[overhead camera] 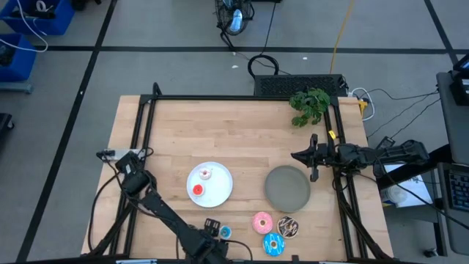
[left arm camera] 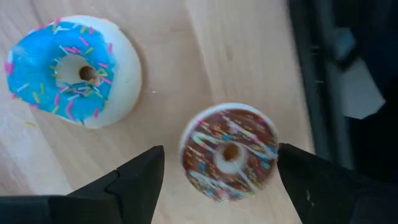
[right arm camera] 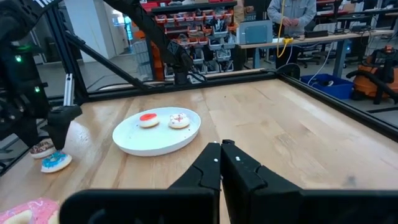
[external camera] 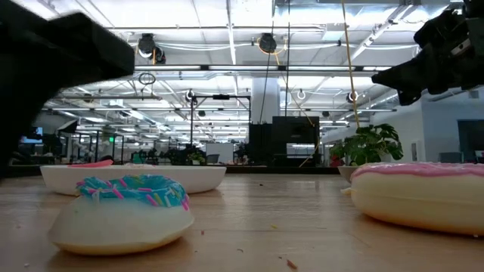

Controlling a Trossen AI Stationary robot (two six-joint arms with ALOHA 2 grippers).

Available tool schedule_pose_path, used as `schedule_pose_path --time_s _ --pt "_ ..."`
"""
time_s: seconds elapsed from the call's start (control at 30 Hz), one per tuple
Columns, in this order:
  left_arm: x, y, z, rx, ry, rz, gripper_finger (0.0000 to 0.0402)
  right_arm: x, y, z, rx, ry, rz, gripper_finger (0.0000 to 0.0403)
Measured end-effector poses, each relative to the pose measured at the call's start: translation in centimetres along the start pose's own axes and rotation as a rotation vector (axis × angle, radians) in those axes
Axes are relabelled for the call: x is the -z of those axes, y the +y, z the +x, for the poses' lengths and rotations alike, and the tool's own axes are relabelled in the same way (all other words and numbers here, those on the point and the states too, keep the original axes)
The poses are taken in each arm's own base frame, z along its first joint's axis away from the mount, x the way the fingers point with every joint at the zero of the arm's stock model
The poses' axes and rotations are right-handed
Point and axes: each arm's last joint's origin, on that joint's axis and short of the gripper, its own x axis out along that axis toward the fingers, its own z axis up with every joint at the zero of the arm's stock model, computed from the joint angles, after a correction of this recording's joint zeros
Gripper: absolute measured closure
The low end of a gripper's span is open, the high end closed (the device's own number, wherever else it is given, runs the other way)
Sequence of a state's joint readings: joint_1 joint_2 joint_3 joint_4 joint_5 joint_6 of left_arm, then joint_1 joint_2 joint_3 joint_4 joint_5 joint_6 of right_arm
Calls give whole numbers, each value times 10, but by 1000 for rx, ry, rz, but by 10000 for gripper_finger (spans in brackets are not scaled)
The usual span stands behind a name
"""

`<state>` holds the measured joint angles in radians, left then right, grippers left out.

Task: Pick & Place donuts
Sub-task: Put the small brown donut on the white plate

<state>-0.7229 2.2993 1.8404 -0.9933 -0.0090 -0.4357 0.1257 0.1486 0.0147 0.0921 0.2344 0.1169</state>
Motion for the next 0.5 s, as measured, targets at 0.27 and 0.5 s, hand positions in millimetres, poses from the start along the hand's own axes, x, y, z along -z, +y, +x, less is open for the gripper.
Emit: schedule_pose_path --time_s 0.27,0.5 --pt "-3 5 6 1 8 -14 91 0 0 0 0 -4 -8 403" --pt "-3 5 7 13 15 -21 95 0 0 0 0 -4 -6 403"
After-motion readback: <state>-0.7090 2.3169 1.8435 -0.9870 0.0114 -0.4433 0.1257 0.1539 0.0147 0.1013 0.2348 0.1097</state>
